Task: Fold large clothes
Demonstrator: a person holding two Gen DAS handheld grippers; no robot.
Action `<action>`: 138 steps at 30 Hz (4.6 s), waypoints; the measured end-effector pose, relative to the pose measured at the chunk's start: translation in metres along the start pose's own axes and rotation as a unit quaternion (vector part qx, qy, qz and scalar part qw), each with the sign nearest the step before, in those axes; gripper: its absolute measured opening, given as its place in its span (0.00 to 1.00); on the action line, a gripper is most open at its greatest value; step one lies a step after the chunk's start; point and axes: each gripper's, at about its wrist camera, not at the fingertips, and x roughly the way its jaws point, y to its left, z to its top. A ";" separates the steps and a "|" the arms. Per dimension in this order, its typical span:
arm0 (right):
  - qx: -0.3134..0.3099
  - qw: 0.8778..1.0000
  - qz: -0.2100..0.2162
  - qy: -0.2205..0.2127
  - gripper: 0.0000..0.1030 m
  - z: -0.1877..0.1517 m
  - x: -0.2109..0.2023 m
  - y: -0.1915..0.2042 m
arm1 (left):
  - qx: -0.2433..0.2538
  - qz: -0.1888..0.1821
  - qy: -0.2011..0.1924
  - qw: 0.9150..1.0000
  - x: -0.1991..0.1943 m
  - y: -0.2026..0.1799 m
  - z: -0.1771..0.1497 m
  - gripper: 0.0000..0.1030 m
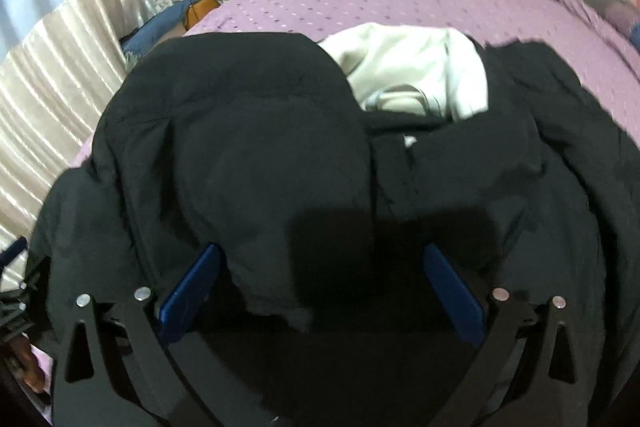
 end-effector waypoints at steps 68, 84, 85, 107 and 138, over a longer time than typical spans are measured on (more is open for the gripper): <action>0.060 0.994 -0.092 -0.025 0.65 -0.037 -0.114 -0.157 | 0.051 -0.054 0.006 0.997 -0.028 -0.080 0.021 0.97; 0.022 0.981 -0.186 0.056 0.27 -0.007 -0.044 -0.179 | 0.071 -0.067 0.037 0.995 -0.007 -0.097 0.013 0.97; 0.024 0.981 -0.185 0.053 0.23 -0.008 -0.048 -0.182 | 0.068 -0.071 0.038 0.994 -0.008 -0.096 0.012 0.97; 0.054 0.985 -0.157 0.040 0.20 -0.127 -0.201 -0.258 | 0.058 -0.067 0.036 0.995 -0.046 -0.074 0.009 0.97; 0.130 0.987 -0.036 -0.084 0.06 -0.043 -0.208 -0.204 | 0.048 -0.080 0.014 0.996 -0.059 -0.062 0.023 0.97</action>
